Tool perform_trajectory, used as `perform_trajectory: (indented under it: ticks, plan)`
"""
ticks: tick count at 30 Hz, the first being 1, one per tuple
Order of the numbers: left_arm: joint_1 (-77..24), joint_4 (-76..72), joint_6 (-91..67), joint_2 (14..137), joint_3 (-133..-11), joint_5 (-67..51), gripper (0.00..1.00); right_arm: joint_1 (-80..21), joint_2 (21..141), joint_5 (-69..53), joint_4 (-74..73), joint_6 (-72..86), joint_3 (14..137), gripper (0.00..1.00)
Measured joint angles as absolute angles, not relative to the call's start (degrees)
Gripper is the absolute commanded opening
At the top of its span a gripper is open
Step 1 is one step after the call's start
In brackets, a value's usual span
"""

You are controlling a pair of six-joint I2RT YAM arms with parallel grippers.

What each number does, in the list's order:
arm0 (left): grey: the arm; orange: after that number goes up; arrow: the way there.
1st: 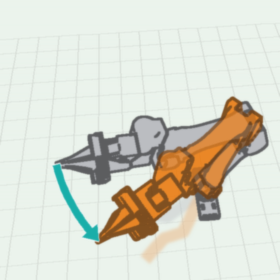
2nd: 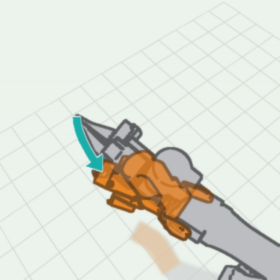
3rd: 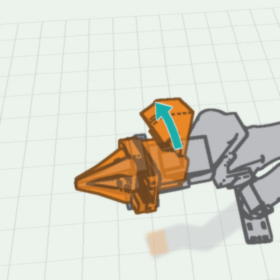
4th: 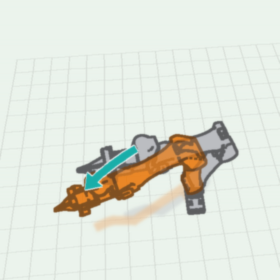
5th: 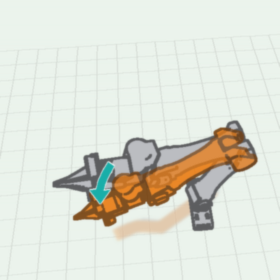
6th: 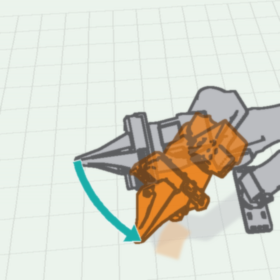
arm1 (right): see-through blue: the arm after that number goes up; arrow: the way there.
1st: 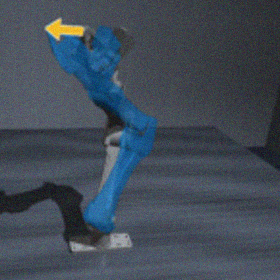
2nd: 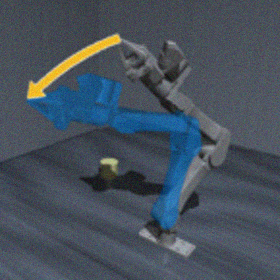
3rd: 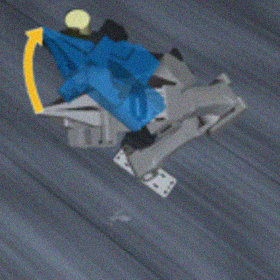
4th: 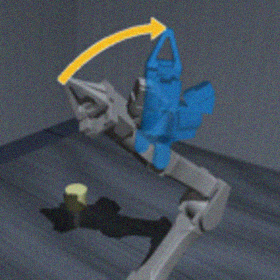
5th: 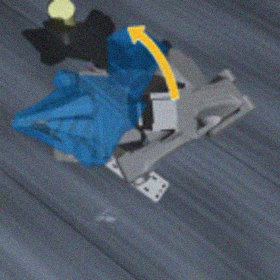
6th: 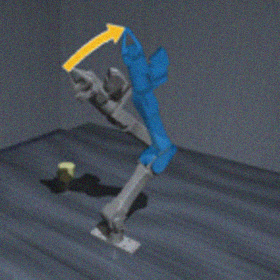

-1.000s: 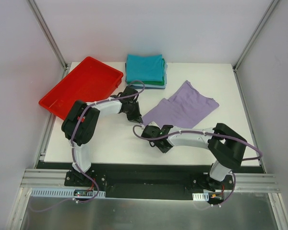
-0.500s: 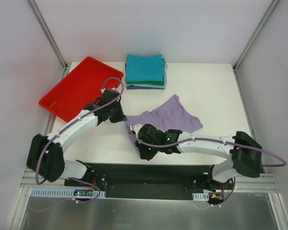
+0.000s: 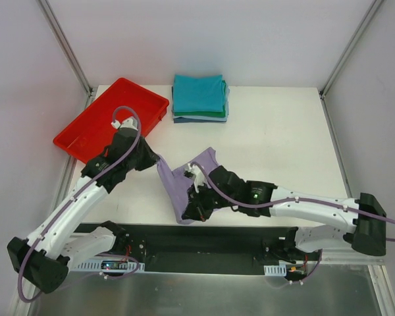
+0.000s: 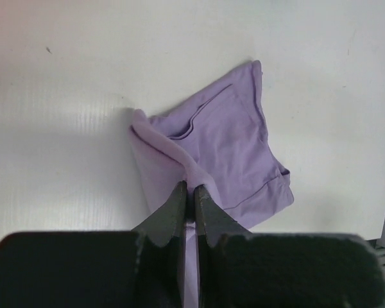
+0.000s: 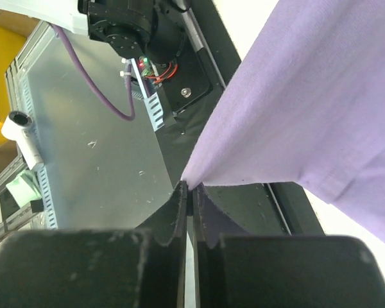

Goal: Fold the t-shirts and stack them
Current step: Fold the long partially folded tshirt into a neat square

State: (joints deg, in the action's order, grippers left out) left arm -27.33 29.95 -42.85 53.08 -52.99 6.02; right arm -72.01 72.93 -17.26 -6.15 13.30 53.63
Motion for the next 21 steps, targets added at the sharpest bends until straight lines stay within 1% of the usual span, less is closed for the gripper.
perform_trajectory:
  ticks: [5, 13, 21]
  plan:
    - [-30.1, 29.8, -42.8, 61.9, -57.6, 5.6, 0.0, -69.9, 64.5, -11.8, -6.3, 15.7, 47.6, 0.0]
    - [-35.1, 27.9, -42.0, 76.6, -69.3, 6.2, 0.0, -61.3, 49.4, -5.4, -9.5, 20.3, 37.1, 0.01]
    - [-37.5, 26.4, -40.3, 93.6, -80.6, 2.7, 0.0, -51.8, 42.8, -1.9, -14.4, 23.1, 31.0, 0.0]
